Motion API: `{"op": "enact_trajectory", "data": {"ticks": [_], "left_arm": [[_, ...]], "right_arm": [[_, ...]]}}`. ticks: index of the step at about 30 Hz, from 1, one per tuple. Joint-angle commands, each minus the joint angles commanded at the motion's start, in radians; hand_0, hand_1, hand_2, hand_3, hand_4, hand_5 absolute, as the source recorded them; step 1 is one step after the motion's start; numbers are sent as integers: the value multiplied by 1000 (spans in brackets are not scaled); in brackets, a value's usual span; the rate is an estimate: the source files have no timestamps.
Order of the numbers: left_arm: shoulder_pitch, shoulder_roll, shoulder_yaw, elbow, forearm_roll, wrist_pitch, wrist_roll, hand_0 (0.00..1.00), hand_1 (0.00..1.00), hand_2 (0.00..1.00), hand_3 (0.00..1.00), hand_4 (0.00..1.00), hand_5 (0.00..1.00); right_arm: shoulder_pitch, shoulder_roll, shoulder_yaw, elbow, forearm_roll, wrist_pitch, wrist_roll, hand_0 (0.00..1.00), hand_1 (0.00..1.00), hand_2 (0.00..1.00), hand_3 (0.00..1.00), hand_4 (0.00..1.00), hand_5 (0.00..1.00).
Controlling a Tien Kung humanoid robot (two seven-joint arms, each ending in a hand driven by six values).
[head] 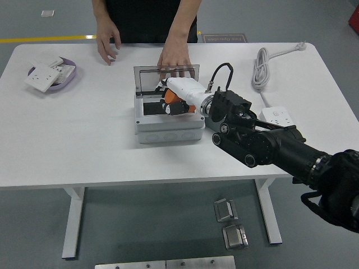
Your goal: Pick up the cylinder from the cube,place it in the box,flap close box
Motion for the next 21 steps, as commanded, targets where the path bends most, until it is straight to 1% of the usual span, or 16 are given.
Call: {"op": "enact_trajectory", "data": {"ticks": [1, 2, 11, 13, 14, 16, 19, 21], "left_arm": [[0, 0, 2, 0, -1, 0, 0, 583, 622, 541, 598, 650, 265], [-1, -1, 2, 0, -2, 0, -1, 583, 621, 540, 598, 650, 265], [-3, -2, 2, 0, 2, -1, -1, 583, 622, 540, 598, 648, 263], [-2, -2, 3, 0, 2, -1, -2, 583, 622, 540, 598, 648, 263], [-1, -3, 3, 0, 1, 0, -2, 582, 622, 540, 597, 646, 261], [1, -4, 2, 0, 1, 0, -1, 582, 622, 540, 597, 646, 261], [6, -5, 4, 0, -1, 1, -1, 582, 622, 540, 597, 646, 261], [7, -6, 5, 0, -3, 1, -1, 582, 622, 539, 597, 646, 258]], "right_arm": [[0, 0, 0, -2, 1, 0, 0, 856, 750, 758, 802, 714, 215], [0, 0, 0, -3, 1, -1, 1, 871, 759, 766, 820, 799, 261], [-4, 0, -5, 2, 8, -3, 2, 878, 761, 768, 824, 811, 273], [-6, 0, -12, 18, 25, -2, 0, 878, 761, 768, 824, 811, 273], [-5, 0, -16, 33, 40, 1, -2, 875, 760, 766, 825, 834, 294], [-1, 0, -21, 62, 67, 6, -5, 875, 760, 766, 825, 834, 294], [17, 0, -15, 112, 103, 16, -12, 875, 760, 766, 825, 834, 294], [33, 0, -3, 135, 119, 24, -17, 871, 758, 764, 824, 849, 312]]}}
